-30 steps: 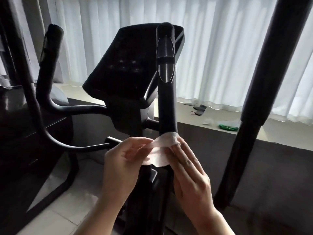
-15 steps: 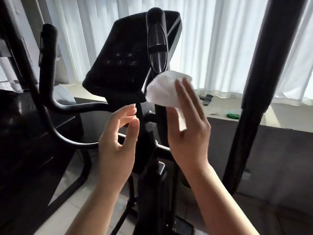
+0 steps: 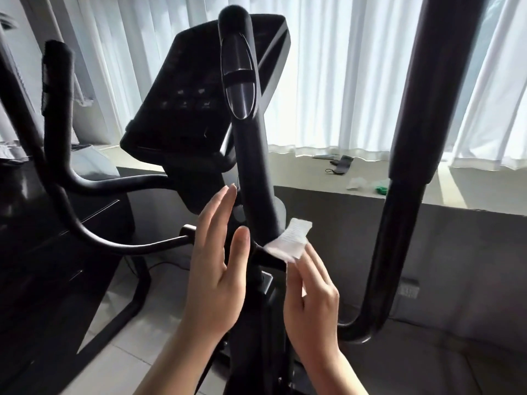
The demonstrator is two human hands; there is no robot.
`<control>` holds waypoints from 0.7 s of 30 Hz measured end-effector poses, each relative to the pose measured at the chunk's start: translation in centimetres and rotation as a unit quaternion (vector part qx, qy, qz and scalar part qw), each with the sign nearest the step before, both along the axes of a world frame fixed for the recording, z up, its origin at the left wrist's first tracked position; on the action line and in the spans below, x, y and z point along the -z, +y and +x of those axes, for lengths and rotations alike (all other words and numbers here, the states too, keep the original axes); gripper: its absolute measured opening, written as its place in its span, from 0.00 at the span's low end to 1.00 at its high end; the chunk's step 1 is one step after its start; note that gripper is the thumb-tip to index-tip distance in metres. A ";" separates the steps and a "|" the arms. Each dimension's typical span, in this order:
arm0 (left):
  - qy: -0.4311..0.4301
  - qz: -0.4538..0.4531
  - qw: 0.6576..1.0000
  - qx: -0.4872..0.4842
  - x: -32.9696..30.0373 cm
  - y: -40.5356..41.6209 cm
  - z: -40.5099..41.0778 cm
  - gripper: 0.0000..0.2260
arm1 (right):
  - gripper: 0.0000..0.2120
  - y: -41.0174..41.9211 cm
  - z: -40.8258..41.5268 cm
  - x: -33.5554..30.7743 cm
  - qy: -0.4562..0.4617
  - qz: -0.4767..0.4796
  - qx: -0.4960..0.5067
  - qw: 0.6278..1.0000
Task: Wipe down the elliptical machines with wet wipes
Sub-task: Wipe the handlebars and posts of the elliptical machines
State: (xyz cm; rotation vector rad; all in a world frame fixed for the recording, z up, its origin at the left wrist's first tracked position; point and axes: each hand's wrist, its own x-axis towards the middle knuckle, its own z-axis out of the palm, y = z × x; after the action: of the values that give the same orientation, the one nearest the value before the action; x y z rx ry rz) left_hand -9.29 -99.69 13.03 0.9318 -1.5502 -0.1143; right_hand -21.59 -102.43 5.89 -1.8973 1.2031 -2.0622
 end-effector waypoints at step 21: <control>-0.135 0.030 0.988 -0.072 -0.1 -0.8 -0.8 0.27 | 0.16 1.1 0.7 -5.9 -0.267 0.137 -0.303 0.904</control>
State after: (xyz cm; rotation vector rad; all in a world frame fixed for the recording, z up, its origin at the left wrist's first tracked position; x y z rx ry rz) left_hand -10.14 -100.51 13.12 1.1397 -1.7284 0.0721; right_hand -20.84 -101.30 11.80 -1.2303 0.6189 -1.7636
